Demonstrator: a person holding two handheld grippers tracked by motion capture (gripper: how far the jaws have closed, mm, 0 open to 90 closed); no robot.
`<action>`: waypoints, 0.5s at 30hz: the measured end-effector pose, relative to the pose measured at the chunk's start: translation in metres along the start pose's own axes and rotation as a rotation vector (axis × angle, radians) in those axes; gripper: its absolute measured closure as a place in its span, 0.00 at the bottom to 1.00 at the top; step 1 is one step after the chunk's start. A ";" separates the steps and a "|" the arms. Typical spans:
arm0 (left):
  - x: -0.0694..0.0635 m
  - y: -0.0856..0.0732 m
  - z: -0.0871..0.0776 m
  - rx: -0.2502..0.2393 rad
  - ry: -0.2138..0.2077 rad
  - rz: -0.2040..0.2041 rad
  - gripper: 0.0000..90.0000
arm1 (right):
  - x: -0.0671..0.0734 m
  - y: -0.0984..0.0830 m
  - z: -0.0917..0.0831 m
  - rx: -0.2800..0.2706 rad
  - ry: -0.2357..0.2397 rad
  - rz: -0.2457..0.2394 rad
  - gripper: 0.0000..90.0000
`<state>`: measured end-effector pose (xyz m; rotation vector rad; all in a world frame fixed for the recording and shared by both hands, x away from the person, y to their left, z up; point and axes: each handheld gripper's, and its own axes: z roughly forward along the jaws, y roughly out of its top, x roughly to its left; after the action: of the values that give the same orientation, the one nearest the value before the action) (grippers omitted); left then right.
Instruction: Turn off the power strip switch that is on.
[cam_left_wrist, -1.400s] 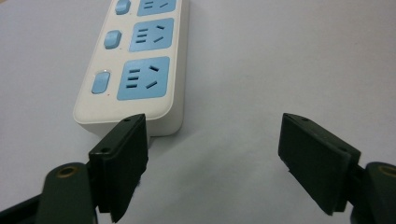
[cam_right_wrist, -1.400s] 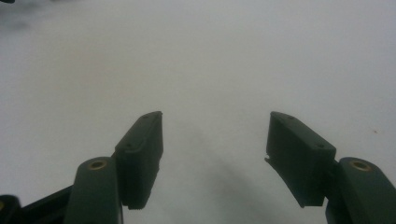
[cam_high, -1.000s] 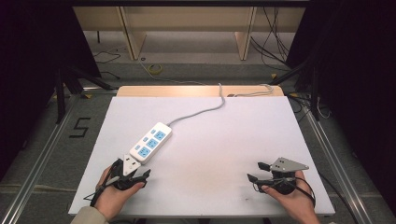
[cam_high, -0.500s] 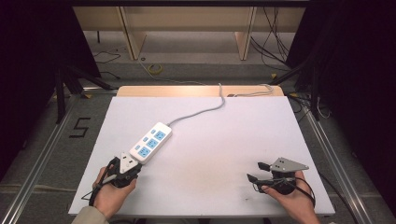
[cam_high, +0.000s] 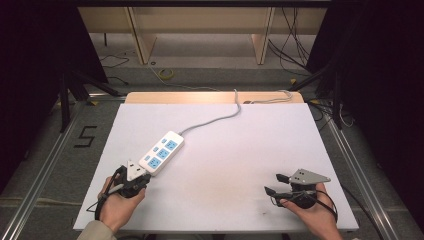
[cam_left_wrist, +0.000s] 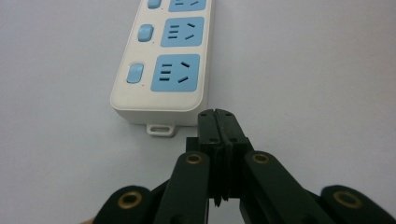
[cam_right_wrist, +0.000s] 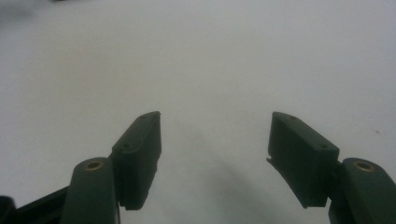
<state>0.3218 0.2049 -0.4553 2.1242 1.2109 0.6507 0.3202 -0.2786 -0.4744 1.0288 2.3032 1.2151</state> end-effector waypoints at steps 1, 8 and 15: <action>0.001 0.000 0.000 0.002 0.002 0.000 0.99 | 0.000 0.000 0.000 -0.002 0.000 0.000 0.40; 0.005 0.003 -0.001 0.004 0.016 -0.015 0.99 | 0.000 0.000 0.000 -0.001 -0.001 -0.001 0.39; 0.008 0.007 0.000 0.001 0.030 -0.024 1.00 | 0.000 0.000 0.000 0.000 -0.002 -0.001 0.39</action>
<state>0.3296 0.2091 -0.4488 2.1049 1.2513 0.6735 0.3203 -0.2782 -0.4746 1.0276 2.3023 1.2133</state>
